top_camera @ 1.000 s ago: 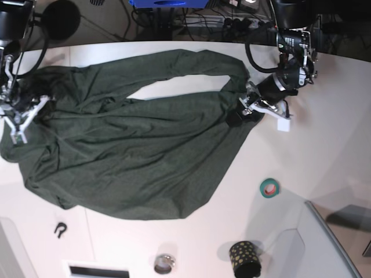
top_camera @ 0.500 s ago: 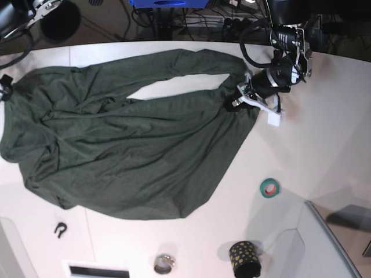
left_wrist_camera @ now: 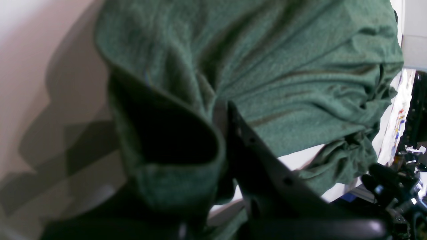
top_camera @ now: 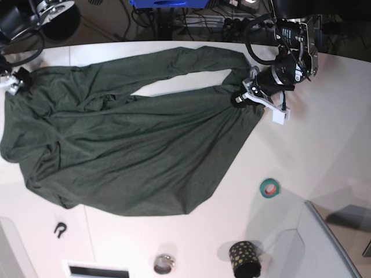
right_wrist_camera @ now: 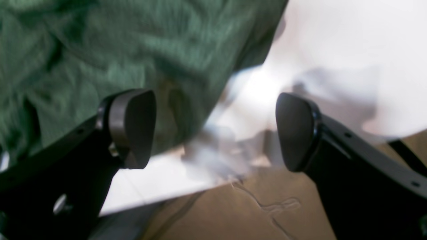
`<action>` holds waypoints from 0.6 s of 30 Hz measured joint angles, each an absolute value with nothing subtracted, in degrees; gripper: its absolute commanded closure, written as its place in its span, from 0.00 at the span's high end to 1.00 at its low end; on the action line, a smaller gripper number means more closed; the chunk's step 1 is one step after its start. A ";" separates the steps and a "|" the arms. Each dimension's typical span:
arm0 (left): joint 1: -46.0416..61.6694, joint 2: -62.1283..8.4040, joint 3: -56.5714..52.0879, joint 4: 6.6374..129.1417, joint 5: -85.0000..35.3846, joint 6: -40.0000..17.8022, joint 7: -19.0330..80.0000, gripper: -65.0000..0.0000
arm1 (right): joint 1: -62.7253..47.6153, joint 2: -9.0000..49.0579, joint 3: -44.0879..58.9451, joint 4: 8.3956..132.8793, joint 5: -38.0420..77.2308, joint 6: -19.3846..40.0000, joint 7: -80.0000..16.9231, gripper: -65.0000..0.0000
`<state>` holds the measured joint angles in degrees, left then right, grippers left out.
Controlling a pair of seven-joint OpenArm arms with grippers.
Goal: Layout the t-shirt on the table in an organized manner, then fold the t-shirt properly
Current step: 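Move the right gripper over the shirt toward its bunched middle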
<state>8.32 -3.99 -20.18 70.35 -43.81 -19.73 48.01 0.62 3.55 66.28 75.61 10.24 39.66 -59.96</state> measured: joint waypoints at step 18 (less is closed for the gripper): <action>6.63 -4.93 -20.16 70.43 -43.51 -19.53 48.25 0.00 | -26.39 10.28 -8.29 106.80 -20.53 39.94 -40.53 0.82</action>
<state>6.63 -4.93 -20.16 70.43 -43.51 -19.53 48.25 -26.39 10.28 -8.29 106.80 -20.53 39.94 -40.53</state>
